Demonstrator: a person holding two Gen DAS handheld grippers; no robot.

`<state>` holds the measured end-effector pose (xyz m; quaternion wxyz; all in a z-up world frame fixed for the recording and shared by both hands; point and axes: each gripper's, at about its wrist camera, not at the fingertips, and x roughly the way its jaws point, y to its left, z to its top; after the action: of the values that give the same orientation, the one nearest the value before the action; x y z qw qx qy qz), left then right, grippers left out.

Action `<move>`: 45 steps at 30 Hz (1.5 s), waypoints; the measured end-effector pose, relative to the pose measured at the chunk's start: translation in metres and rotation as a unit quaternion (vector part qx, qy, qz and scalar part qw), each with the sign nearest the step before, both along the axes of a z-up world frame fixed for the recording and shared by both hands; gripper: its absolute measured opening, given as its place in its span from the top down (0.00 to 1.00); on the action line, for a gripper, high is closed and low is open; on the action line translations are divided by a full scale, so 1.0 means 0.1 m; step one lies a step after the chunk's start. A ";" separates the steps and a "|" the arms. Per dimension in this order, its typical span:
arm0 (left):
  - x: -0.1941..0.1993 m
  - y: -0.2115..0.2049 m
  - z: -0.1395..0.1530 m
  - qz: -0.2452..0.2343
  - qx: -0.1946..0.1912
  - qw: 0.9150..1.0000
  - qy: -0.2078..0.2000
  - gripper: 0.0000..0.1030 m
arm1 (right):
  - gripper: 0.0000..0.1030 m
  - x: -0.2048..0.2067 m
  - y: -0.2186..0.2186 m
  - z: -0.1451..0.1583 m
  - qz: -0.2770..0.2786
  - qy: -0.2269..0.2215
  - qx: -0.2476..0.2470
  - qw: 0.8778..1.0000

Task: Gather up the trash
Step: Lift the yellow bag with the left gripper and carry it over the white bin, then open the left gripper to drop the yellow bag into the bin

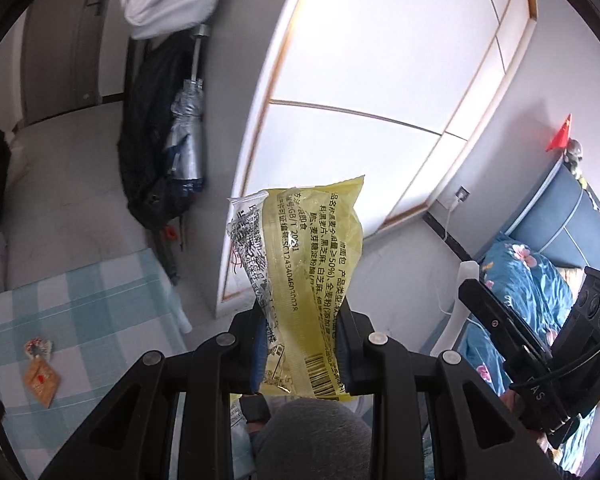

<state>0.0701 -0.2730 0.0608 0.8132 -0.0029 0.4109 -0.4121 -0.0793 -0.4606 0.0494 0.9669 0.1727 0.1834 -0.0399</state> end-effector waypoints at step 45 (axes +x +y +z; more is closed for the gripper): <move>0.15 -2.28 -3.27 -0.219 0.323 0.778 0.492 0.76 | 0.84 -0.26 -1.54 -3.59 -0.150 0.285 0.315 0.893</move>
<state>0.0846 -0.5010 -0.2664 0.3415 0.1477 0.8538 -0.3642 -0.1049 -0.6150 -0.3099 0.7504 0.4753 0.4260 -0.1721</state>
